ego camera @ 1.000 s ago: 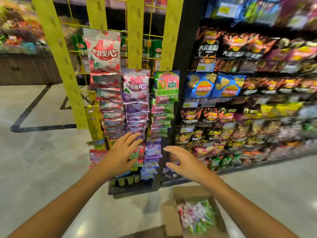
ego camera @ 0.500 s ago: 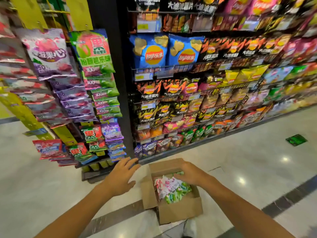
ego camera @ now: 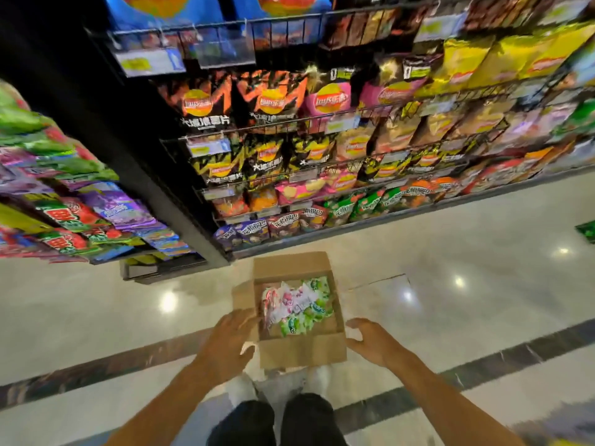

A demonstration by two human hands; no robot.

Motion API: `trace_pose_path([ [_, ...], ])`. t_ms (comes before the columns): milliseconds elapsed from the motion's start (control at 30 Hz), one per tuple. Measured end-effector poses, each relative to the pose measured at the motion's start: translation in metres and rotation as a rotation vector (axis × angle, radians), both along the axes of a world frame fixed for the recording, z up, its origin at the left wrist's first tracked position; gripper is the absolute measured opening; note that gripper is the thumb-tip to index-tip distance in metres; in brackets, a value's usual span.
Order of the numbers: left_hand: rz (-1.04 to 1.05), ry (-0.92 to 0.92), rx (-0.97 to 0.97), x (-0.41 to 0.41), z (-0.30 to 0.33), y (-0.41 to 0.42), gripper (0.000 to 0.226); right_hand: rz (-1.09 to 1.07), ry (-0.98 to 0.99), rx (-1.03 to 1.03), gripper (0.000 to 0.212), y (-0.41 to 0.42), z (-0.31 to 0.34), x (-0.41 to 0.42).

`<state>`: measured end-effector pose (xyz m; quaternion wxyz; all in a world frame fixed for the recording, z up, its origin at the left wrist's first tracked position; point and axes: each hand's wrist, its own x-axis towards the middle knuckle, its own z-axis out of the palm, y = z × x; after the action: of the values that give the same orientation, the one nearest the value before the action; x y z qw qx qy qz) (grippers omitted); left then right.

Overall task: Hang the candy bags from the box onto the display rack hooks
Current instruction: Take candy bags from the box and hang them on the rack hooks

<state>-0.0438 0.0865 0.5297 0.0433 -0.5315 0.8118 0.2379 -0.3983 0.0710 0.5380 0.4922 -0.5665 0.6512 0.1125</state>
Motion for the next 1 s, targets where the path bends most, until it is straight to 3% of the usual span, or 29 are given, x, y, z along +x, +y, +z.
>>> trace_pose_path([
  [267,0.084,-0.042,0.222,0.005,-0.088,-0.022,0.055,-0.085,0.007,0.083,0.046,-0.017,-0.069,-0.007],
  [400,0.087,-0.003,0.293,-0.011,-0.169,-0.034,0.083,-0.124,-0.015,0.106,0.047,-0.029,-0.159,-0.014],
  [667,0.246,0.112,0.261,-0.043,-0.419,-0.046,0.061,-0.353,-0.088,0.241,0.037,-0.041,-0.447,-0.021],
  [800,0.238,0.118,0.354,-0.063,-0.547,-0.039,0.061,-0.494,-0.048,0.228,0.051,-0.034,-0.584,-0.018],
  [900,0.164,0.075,0.397,-0.075,-0.616,-0.039,0.065,-0.512,-0.038,0.214,0.035,-0.049,-0.66,-0.014],
  [1000,0.188,0.059,0.379,-0.082,-0.647,-0.043,0.065,-0.592,-0.048,0.134,0.067,-0.067,-0.716,-0.012],
])
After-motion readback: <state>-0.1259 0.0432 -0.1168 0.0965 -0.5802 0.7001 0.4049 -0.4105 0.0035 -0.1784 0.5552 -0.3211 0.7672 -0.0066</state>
